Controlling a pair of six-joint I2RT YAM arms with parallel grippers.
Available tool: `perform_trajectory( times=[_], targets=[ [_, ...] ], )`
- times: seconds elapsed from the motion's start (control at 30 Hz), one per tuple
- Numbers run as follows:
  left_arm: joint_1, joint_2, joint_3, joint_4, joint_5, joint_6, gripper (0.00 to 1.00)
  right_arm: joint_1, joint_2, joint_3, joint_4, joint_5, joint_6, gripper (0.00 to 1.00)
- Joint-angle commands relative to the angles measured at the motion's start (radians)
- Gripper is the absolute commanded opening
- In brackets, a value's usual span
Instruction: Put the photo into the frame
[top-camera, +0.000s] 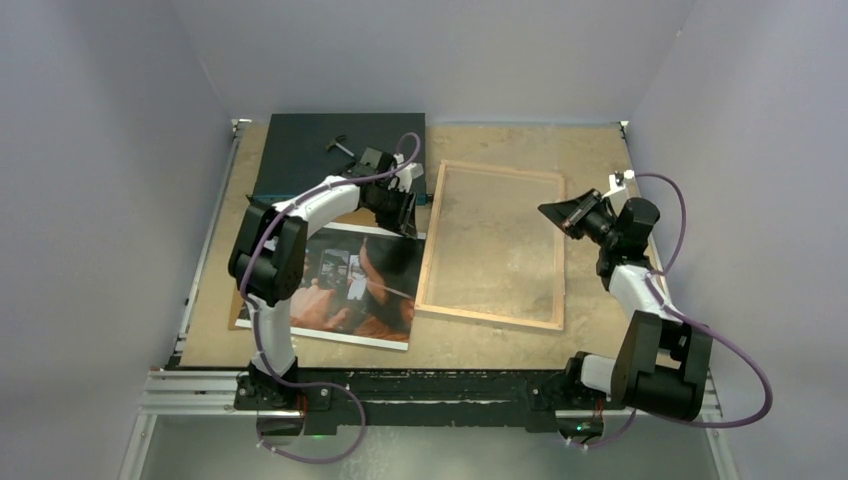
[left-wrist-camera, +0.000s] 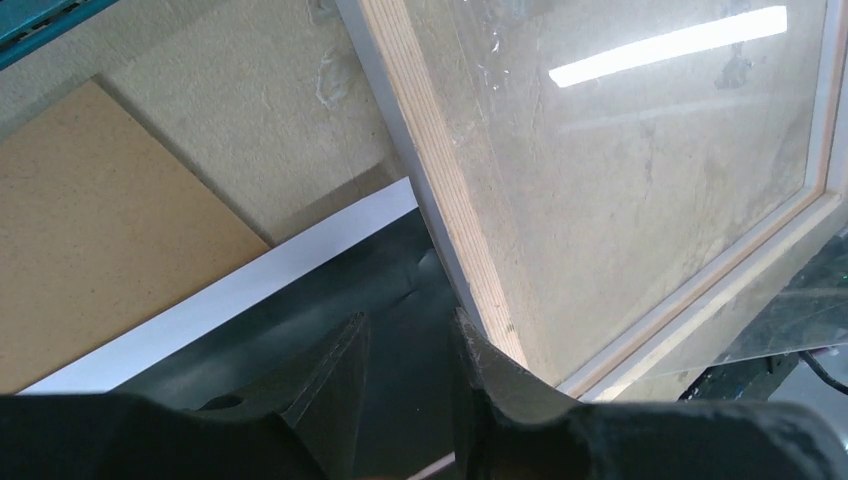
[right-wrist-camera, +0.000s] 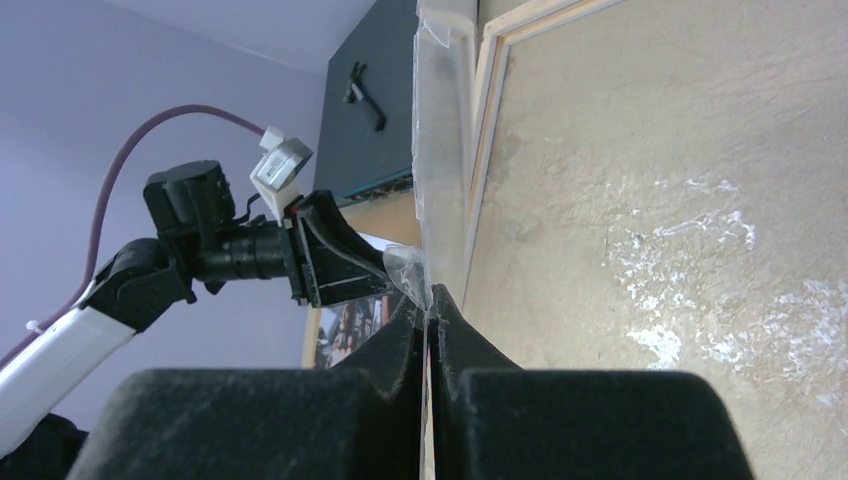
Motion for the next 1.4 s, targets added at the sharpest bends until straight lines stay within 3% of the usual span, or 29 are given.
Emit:
perform_trajectory(
  times=[0.0,0.17,0.33,0.83,1.37],
  targets=[
    [-0.009,0.018,0.017,0.069,0.032,-0.056,0.34,-0.003,-0.003,0.007,0.118,-0.091,0.015,0.00],
    [-0.023,0.016,-0.030,0.122,0.029,-0.073,0.43,-0.003,-0.027,-0.035,0.108,-0.068,0.050,0.00],
    [-0.042,0.020,-0.045,0.144,0.034,-0.078,0.44,-0.003,-0.064,-0.067,0.089,-0.034,0.053,0.00],
    [-0.070,0.005,-0.123,0.208,0.028,-0.096,0.19,-0.003,-0.158,-0.086,0.046,0.039,0.129,0.00],
    [-0.071,0.009,-0.142,0.218,0.022,-0.104,0.10,-0.003,-0.206,-0.162,0.092,0.077,0.242,0.00]
  ],
)
